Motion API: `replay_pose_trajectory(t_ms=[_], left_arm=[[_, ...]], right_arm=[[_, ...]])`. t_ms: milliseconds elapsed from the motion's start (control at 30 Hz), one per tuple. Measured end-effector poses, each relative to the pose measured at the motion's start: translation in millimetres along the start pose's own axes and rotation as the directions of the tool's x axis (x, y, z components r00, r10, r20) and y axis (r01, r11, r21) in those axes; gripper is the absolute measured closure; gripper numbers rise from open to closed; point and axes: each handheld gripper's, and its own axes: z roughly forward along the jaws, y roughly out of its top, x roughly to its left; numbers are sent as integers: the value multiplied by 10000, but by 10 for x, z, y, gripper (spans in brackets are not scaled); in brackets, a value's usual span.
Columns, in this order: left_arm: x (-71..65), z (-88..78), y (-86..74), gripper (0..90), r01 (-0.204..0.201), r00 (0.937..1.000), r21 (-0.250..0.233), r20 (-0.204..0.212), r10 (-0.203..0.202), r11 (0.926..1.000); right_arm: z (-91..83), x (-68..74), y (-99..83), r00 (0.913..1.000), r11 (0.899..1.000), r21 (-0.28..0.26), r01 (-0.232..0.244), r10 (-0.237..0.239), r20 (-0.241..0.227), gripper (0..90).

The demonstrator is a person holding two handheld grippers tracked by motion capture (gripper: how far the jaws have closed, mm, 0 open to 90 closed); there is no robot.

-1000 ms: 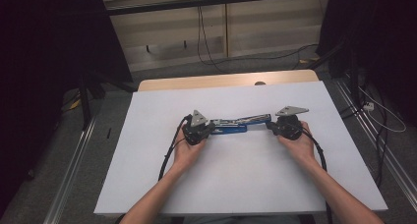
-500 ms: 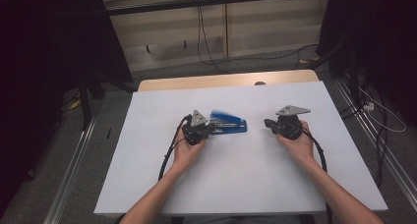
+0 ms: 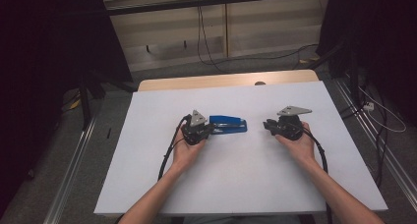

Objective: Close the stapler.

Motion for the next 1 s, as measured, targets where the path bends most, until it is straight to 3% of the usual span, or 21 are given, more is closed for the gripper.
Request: replay_pose_trajectory(t_ms=[233, 500, 633, 767, 933, 1000], left_arm=[[-44, -17, 10, 796, -37, 9999, 182, 169, 33, 9998], [-46, -50, 21, 702, 190, 9996, 156, 195, -193, 9997], [-45, -79, 18, 611, 471, 9987, 110, 199, -473, 9988], [-37, -102, 20, 440, 820, 9965, -105, 144, -818, 9966], [-33, -97, -8, 278, 1011, 9949, 77, -64, -1011, 9948], [-33, -109, -11, 236, 915, 9956, 75, -191, -913, 9958]], right_arm=[[-30, -1, 0, 9994, 9995, -80, -296, 295, -157, 601], [-64, 2, -2, 9997, 9994, -238, -232, 230, -65, 398], [-85, -2, -5, 9994, 9986, -401, -335, 335, -11, 298], [-93, 3, -23, 9989, 9977, -497, -461, 464, 55, 198], [-110, 6, -27, 9984, 9963, -662, -556, 564, 101, 125], [-117, 15, -21, 9983, 9957, -732, -574, 581, 72, 99]])
